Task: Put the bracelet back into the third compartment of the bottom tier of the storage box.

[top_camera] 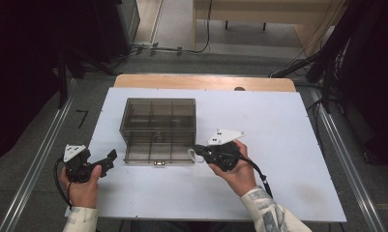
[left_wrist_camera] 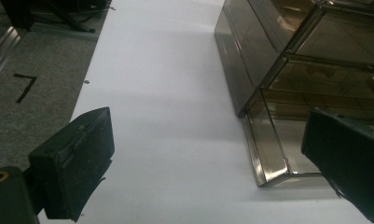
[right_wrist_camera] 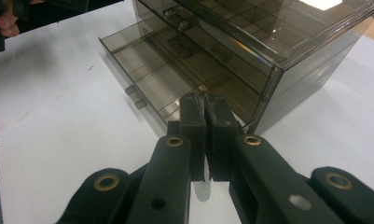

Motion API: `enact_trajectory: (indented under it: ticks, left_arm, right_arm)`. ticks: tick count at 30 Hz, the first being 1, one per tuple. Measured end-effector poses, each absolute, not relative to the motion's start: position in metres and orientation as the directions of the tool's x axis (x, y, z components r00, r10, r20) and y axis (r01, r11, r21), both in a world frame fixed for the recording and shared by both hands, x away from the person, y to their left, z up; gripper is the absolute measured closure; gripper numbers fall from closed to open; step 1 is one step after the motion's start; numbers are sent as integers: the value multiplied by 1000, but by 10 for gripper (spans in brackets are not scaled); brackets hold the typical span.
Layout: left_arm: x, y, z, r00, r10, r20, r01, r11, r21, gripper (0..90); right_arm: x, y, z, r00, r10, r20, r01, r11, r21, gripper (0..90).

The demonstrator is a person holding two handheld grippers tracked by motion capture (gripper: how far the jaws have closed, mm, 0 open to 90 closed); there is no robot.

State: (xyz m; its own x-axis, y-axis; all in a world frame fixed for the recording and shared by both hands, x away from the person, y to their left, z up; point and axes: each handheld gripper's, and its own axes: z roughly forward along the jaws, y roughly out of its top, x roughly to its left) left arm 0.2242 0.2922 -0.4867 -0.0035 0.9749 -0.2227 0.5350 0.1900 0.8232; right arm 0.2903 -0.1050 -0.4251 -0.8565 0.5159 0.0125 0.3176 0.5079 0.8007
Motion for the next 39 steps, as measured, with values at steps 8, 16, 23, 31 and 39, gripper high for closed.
enact_trajectory:
  ticks: [8, 16, 23, 31, 39]
  left_arm:
    - [224, 292, -487, -4, 975, -224, 534, 192, 823, 30]
    - [224, 293, -487, -4, 974, -226, 534, 193, 823, 31]
    - [225, 293, -487, -3, 974, -227, 533, 194, 823, 30]
    - [225, 293, -487, 0, 974, -227, 532, 192, 824, 31]
    - [225, 293, -487, 0, 974, -226, 532, 192, 825, 30]
  right_arm:
    - [293, -98, -425, -859, 511, 12, 312, 505, 805, 853]
    - [298, -89, -423, -863, 506, 5, 302, 508, 807, 853]
    - [302, -83, -426, -863, 506, 5, 302, 506, 808, 853]
    - [305, -79, -429, -858, 513, 13, 309, 498, 810, 853]
    - [309, -72, -433, -858, 514, 19, 311, 490, 814, 853]
